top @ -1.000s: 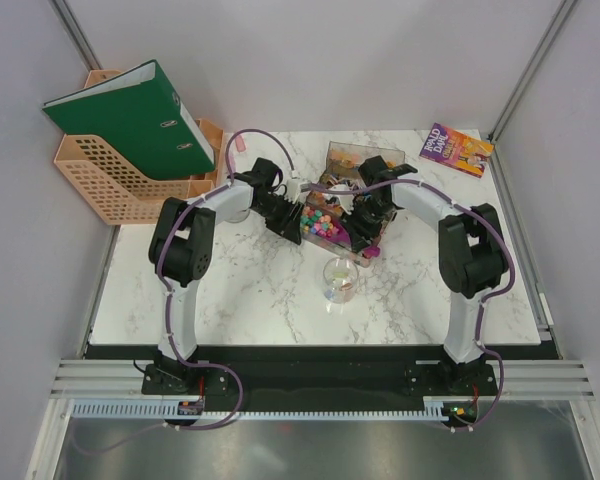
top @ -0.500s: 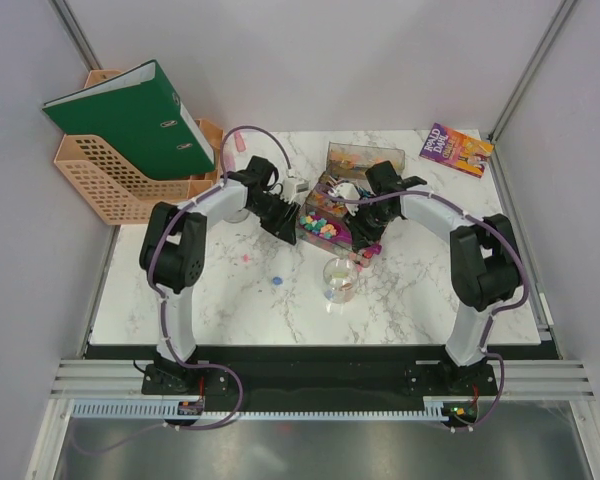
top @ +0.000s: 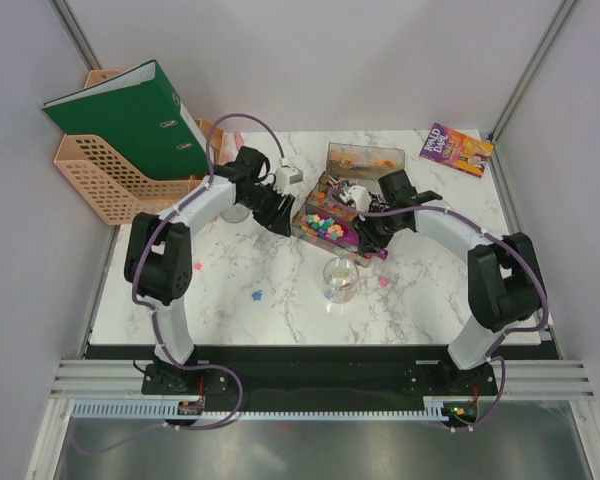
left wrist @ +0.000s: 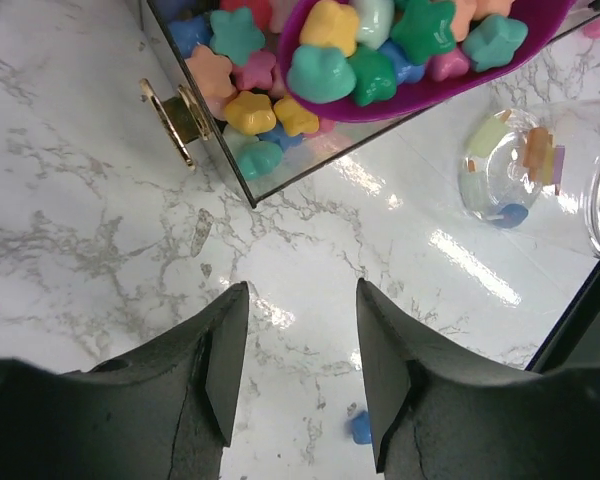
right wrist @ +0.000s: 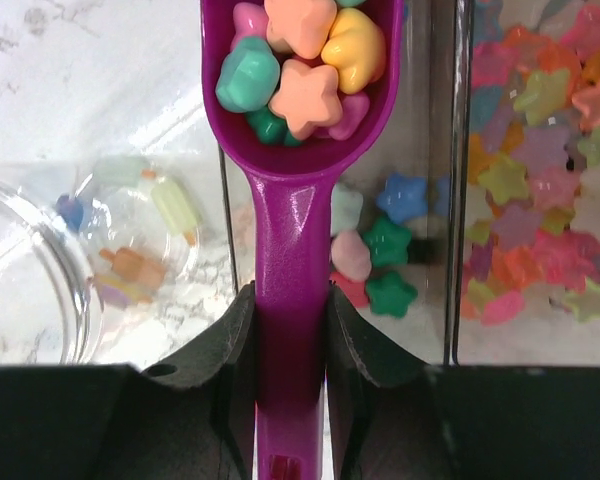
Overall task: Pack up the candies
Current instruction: Scoop the fake candies from the storage box, then place the fake candies in the packing bottle.
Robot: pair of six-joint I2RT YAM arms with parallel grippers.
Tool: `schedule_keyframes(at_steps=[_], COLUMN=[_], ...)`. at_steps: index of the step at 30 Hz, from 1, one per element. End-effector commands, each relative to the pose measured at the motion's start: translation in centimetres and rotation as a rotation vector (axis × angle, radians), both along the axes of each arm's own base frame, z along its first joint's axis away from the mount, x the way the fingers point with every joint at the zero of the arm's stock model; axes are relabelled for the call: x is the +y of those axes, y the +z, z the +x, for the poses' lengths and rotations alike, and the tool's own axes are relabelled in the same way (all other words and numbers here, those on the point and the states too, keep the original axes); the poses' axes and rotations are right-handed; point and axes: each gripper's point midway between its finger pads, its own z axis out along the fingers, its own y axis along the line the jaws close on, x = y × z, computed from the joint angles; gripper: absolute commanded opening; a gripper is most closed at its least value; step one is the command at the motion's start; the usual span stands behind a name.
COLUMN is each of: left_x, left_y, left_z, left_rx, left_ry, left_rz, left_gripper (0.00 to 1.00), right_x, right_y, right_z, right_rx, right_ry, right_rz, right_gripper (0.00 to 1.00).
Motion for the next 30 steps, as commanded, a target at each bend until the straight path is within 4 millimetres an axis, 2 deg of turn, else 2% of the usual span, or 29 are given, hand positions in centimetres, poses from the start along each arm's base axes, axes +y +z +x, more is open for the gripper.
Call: schedule_keyframes(at_steps=[1,6,7,9,10,11,12,13,14,16,17,20,26,30], left_x=[1.2,4.8,5.3,6.8,7.1,8.2,8.7,9.4,9.5,9.7,9.8,9.4,9.2,9.0], left_y=[4.0,5.2,5.3,5.9,6.0,6.1,5.9,5.8,5.6,5.3,5.3,5.4,6.2,6.7], left_z=[1.0,3.7,4.3,5.8,6.5,7.1,7.5,8.0,8.0,8.1,8.2,8.3,8.7,8.8], left_rx=[-0.158,-0.294,-0.304,-0.349,-0.360,-0.379,-0.384,-0.392,-0.385,-0.364,-0.357,-0.353,-0.368,-0.373], left_ry=[0.005,0.152,0.189,0.269,0.312,0.363,0.399,0.448,0.452,0.483,0.491,0.499,0.503,0.512], left_rz=[0.035,0.207,0.229,0.296,0.306,0.353,0.378,0.402,0.404,0.389,0.384,0.368,0.350,0.334], left_gripper=[0.55,0.59,0.61,0.63,0.66,0.72,0.78,0.93,0.95,1.00,1.00,1.00,1.00,0.99], right_x=[0.6,0.6,0.6,0.3,0.2,-0.2,-0.5,-0.9,-1.6,-2.5,-3.3,-5.0,-7.3,-8.4], right_y=[4.3,7.0,8.1,8.4,9.3,9.0,9.5,9.4,9.0,9.1,8.6,8.6,9.3,9.0], right_z=[0.1,-0.9,-1.1,-1.7,-2.2,-3.0,-3.4,-3.8,-5.1,-6.1,-7.4,-9.5,-12.2,-12.9], right_rx=[-0.112,-0.184,-0.218,-0.252,-0.285,-0.276,-0.320,-0.330,-0.294,-0.330,-0.287,-0.289,-0.275,-0.252], right_ry=[0.033,0.081,0.090,0.113,0.128,0.146,0.184,0.204,0.223,0.290,0.301,0.378,0.453,0.477], right_rz=[0.136,0.225,0.241,0.239,0.242,0.225,0.206,0.184,0.157,0.108,0.085,0.005,-0.094,-0.147], right_gripper=[0.00,0.00,0.00,0.00,0.00,0.00,0.00,0.00,0.00,0.00,0.01,0.00,0.00,0.00])
